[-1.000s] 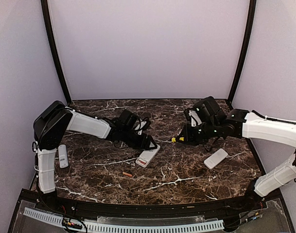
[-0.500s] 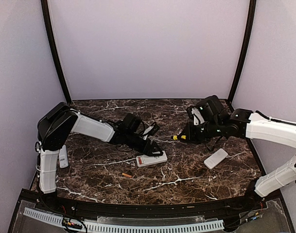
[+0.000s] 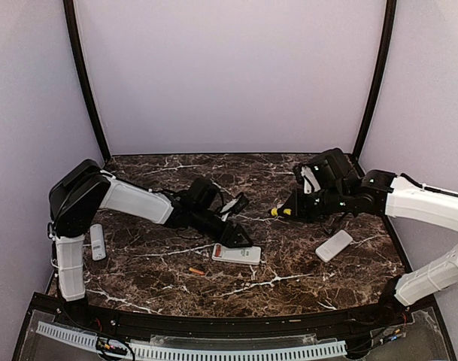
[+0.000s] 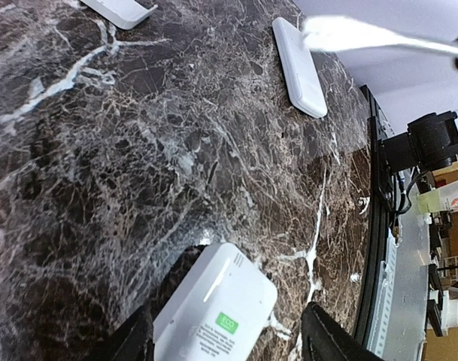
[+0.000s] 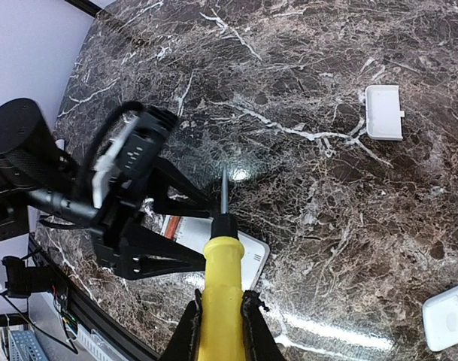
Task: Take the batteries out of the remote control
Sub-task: Remove the battery from the remote control without the battery cover.
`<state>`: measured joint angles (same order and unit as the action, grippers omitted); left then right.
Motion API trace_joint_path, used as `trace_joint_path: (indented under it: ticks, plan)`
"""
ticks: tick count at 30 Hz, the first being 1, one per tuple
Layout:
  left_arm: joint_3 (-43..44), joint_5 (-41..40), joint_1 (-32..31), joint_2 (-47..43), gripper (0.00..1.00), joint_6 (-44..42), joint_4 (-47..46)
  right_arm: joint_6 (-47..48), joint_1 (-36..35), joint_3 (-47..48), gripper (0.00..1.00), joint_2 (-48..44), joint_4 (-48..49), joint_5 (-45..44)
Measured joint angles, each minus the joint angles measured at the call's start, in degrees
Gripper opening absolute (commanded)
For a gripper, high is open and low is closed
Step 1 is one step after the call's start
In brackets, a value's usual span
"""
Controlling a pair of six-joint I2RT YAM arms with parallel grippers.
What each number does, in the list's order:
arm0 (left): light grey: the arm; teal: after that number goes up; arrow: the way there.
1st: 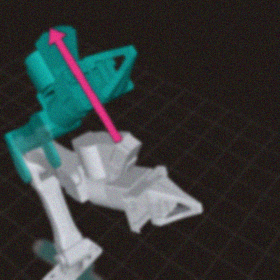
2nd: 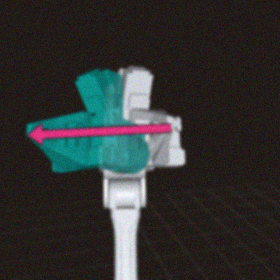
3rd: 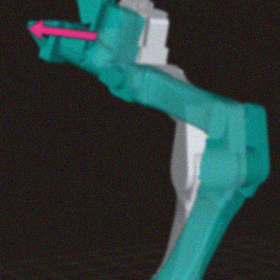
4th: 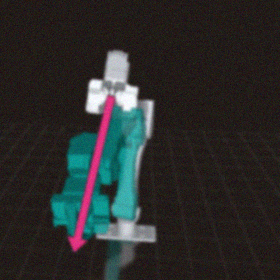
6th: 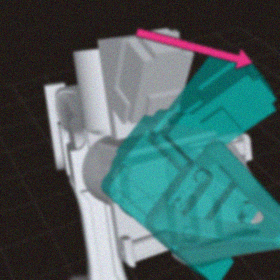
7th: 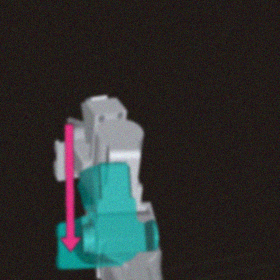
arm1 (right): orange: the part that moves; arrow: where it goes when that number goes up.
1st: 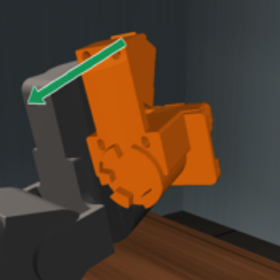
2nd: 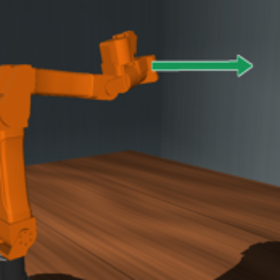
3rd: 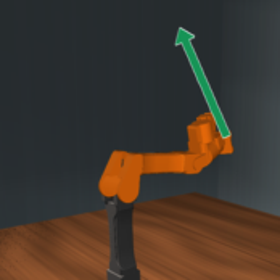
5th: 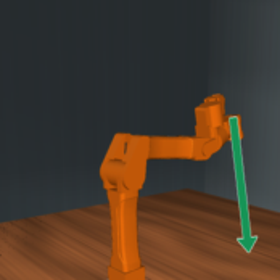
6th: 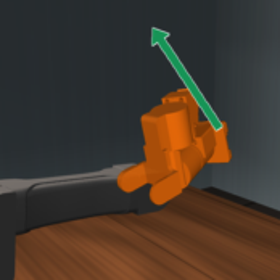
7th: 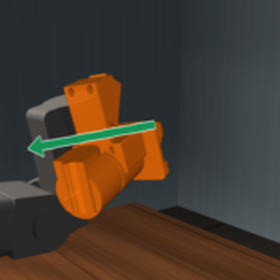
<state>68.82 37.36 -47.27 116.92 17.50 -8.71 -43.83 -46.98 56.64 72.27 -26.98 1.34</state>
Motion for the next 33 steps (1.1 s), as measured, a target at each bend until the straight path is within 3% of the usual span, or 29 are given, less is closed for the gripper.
trace_joint_path:
  ticks: [4, 11, 20, 33]
  plan:
    - [-4.24, -4.57, 0.61, -7.74, 0.65, 2.6, -0.72, -0.37, 0.0, -1.05, 0.0, -0.15, 0.07, 0.04]
    - [-10.27, -10.08, 4.28, -17.7, 0.53, 9.49, -1.25, -1.27, 0.02, -2.45, 0.0, 0.37, 3.04, 3.04]
    - [-17.64, -11.54, 6.91, -18.34, 0.43, 18.64, 2.73, -3.61, -1.53, -3.1, 0.0, 8.09, 9.75, 9.73]
    - [-19.02, -11.47, 6.88, -18.32, 0.34, 22.1, 3.06, -6.27, -4.98, 1.03, 0.0, 16.87, 10.51, 14.53]
